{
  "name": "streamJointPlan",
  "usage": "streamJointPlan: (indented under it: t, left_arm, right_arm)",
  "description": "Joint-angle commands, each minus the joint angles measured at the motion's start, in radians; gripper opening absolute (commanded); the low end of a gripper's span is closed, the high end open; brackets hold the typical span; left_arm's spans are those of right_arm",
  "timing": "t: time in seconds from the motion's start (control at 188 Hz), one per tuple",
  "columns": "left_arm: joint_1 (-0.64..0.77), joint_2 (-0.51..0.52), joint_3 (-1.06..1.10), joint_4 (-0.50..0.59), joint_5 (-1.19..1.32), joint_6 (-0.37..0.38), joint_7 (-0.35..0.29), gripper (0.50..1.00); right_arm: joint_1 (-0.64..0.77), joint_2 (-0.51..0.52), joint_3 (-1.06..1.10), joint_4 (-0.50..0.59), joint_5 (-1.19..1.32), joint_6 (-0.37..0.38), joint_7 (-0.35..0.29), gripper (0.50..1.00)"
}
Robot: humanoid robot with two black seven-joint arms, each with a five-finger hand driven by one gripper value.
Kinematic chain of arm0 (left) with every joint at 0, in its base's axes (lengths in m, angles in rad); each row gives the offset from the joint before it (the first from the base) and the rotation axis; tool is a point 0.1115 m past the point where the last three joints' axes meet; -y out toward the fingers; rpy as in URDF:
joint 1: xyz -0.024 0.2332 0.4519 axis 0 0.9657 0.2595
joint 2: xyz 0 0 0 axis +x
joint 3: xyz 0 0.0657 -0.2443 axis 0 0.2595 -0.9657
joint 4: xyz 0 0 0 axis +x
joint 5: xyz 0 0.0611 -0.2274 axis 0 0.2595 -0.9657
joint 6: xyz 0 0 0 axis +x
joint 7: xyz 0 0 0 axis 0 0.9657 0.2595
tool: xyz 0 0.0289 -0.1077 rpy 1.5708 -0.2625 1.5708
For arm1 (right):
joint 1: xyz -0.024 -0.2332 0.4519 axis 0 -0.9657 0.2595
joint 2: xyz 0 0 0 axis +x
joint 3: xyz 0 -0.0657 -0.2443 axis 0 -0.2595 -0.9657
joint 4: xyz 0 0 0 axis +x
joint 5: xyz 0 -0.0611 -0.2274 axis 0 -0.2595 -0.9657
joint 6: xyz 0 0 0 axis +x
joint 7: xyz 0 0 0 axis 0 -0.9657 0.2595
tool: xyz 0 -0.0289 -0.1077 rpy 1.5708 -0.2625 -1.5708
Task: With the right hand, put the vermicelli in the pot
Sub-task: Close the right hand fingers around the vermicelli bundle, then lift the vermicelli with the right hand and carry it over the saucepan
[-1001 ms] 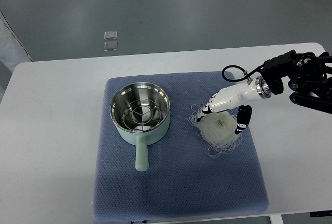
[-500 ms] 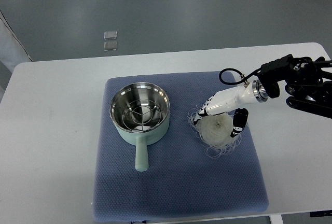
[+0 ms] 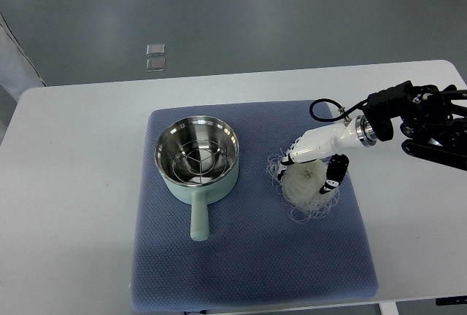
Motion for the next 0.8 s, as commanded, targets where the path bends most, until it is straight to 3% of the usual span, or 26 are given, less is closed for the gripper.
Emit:
streamJointPlan:
  t: [0.0, 0.144, 0.218, 0.793]
  left_arm:
    - [0.0, 0.0, 0.0, 0.0, 0.0, 0.0, 0.0, 1.0]
    - [0.0, 0.0, 0.0, 0.0, 0.0, 0.0, 0.0, 1.0]
    - [0.0, 0.0, 0.0, 0.0, 0.0, 0.0, 0.0, 1.0]
    - [0.0, 0.0, 0.0, 0.0, 0.0, 0.0, 0.0, 1.0]
  right_arm:
    - [0.0, 0.002, 0.0, 0.0, -0.002, 0.001, 0.0, 0.699]
    - [0.001, 0.002, 0.0, 0.0, -0.002, 0.001, 0.0, 0.578]
    - [0.001, 0.002, 0.001, -0.001, -0.002, -0.001, 0.002, 0.543]
    - [0.029, -0.016, 0.113, -0.001, 0.035, 0.019, 0.01, 0.545]
